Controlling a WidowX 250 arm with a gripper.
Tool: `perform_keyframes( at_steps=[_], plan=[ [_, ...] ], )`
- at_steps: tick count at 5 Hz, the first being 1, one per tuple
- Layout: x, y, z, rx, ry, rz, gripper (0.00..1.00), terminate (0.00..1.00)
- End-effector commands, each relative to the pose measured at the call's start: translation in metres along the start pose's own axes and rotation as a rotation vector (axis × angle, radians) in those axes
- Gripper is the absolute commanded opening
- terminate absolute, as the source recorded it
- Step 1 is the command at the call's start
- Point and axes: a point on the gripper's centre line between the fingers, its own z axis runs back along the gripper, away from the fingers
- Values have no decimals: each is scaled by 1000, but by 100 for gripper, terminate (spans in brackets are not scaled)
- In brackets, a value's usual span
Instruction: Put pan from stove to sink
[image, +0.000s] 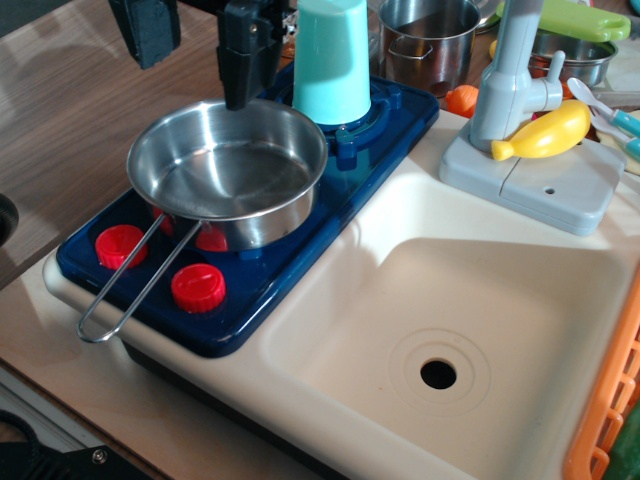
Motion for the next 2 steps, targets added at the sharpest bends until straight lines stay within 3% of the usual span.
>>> perform_keyframes(
  at_steps=[1, 2],
  plan=[
    [-11, 19, -1, 1, -48, 24, 100, 0],
    [-13, 27, -18, -34, -73, 42, 100, 0]
  ],
)
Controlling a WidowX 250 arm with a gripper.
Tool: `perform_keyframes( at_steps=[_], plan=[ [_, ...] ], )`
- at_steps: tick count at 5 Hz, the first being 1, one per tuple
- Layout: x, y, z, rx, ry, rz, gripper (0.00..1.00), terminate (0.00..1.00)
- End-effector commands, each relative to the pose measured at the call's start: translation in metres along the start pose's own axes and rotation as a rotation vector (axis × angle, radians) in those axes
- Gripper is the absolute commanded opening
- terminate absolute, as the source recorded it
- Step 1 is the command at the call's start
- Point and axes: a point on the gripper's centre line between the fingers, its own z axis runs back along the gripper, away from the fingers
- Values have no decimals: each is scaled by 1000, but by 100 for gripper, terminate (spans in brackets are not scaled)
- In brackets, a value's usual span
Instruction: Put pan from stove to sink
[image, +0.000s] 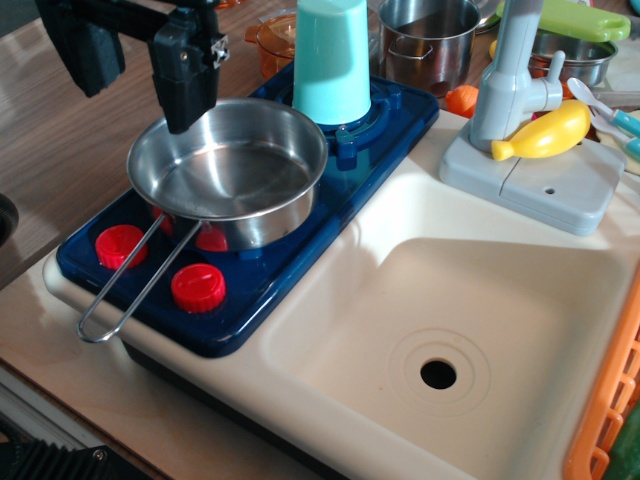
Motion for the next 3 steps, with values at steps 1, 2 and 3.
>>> perform_keyframes(
  at_steps=[1, 2, 3],
  plan=[
    [4, 19, -17, -24, -45, 0, 100, 0],
    [7, 28, -27, -60, -47, -10, 100, 0],
    [7, 25, -38, -70, -76, 10, 100, 0]
  ],
)
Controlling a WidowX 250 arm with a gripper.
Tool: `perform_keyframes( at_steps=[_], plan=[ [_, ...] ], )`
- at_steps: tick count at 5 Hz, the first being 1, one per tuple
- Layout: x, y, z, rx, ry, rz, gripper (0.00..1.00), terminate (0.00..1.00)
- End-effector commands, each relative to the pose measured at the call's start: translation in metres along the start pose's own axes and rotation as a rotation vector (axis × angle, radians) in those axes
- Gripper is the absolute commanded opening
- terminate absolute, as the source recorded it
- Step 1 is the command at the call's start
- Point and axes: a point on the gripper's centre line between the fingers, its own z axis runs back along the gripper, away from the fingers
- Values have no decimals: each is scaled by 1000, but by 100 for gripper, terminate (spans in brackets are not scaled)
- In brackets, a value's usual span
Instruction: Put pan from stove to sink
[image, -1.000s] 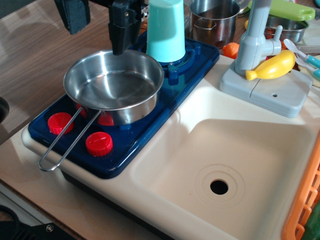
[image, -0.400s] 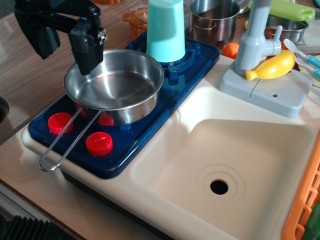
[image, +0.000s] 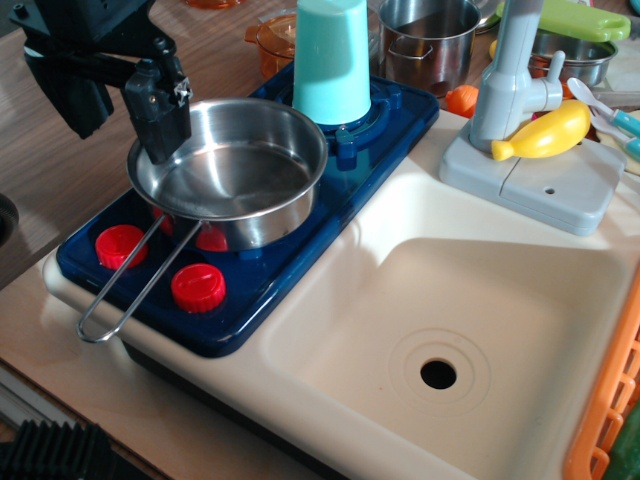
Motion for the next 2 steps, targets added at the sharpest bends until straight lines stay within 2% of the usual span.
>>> perform_keyframes(
  at_steps=[1, 2],
  plan=[
    [2, -5, -4, -1, -46, 19, 100, 0],
    [5, -12, -1, 0, -39, 36, 0, 0]
  ],
)
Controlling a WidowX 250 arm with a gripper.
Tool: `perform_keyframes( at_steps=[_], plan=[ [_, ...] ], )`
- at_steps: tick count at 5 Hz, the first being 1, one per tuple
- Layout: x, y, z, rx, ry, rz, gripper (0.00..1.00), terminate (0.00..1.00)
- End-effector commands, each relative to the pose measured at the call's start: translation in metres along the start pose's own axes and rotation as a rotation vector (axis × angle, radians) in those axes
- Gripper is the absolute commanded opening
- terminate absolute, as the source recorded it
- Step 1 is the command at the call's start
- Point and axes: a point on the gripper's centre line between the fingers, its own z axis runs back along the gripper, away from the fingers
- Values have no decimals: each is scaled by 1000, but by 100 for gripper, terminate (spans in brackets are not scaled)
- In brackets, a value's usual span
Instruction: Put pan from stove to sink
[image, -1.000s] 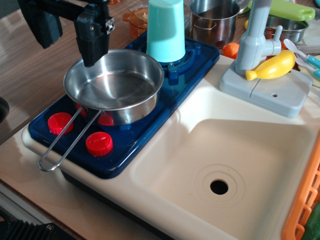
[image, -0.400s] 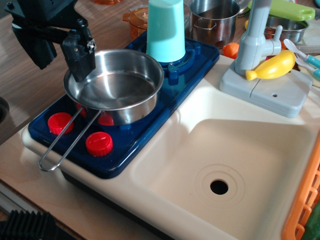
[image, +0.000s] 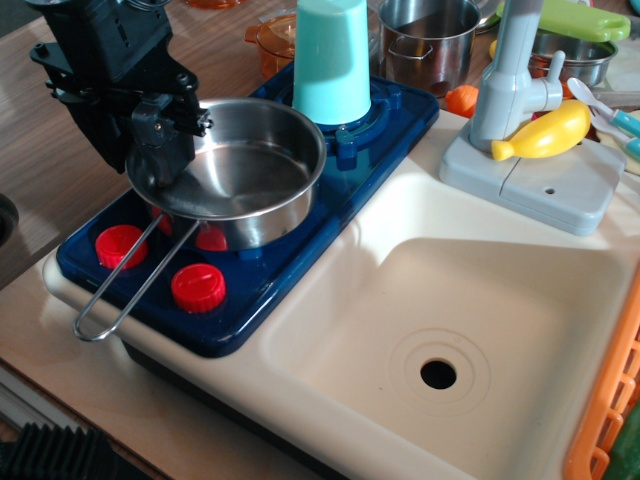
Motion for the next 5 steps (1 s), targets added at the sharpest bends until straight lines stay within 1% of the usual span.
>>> perform_keyframes(
  at_steps=[1, 2, 3, 4, 5],
  plan=[
    [6, -15, 17, 11, -42, 18, 0, 0],
    [11, -39, 36, -13, -14, 43, 0, 0],
    [12, -65, 49, -14, -5, 82, 0, 0],
    [6, -95, 51, -6, -21, 143, 0, 0],
    [-4, -120, 42, 5, -63, 183, 0, 0]
  ],
)
